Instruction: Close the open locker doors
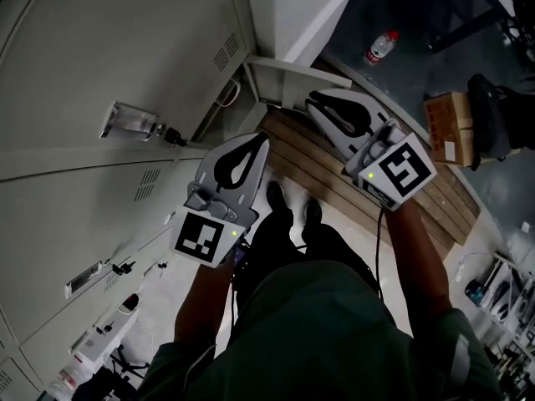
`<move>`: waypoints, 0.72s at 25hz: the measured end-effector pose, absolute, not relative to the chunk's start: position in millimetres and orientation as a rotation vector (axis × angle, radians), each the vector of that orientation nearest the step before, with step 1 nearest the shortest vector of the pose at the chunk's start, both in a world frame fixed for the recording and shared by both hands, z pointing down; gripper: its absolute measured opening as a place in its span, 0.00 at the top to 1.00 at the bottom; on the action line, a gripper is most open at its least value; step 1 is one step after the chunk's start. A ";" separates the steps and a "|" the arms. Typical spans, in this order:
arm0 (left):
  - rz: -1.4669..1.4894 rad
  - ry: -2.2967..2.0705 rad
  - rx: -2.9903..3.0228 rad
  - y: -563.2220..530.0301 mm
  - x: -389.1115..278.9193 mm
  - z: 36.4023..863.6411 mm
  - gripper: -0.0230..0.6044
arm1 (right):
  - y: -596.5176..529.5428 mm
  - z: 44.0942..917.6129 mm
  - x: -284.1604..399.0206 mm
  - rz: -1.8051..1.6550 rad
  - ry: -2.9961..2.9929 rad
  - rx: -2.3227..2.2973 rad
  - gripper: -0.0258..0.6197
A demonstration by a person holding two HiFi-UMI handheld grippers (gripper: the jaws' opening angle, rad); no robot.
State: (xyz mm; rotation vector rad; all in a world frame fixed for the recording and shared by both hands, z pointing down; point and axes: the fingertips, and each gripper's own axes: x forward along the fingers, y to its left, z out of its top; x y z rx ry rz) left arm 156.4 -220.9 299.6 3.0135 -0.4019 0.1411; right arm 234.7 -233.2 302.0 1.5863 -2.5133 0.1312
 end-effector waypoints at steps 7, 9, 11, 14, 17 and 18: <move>0.169 -0.399 2.964 -209.1 183.6 347.9 0.96 | -203.0 365.7 290.9 0.211 -2.446 1.647 0.91; 0.188 -0.394 2.961 -205.4 190.5 365.7 0.96 | -198.1 384.8 303.1 0.222 -2.432 1.648 0.91; 0.200 -0.392 2.957 -202.1 198.9 382.4 0.96 | -194.7 403.6 314.6 0.228 -2.421 1.641 0.91; 0.189 -0.402 2.932 -199.0 214.7 397.1 0.96 | -193.0 428.9 328.8 0.252 -2.413 1.628 0.90; 0.207 -0.399 2.922 -195.1 229.4 415.4 0.96 | -194.8 454.5 343.8 0.278 -2.407 1.610 0.91; 0.223 -0.395 2.923 -193.4 233.1 423.2 0.96 | -196.1 463.7 348.1 0.285 -2.406 1.601 0.90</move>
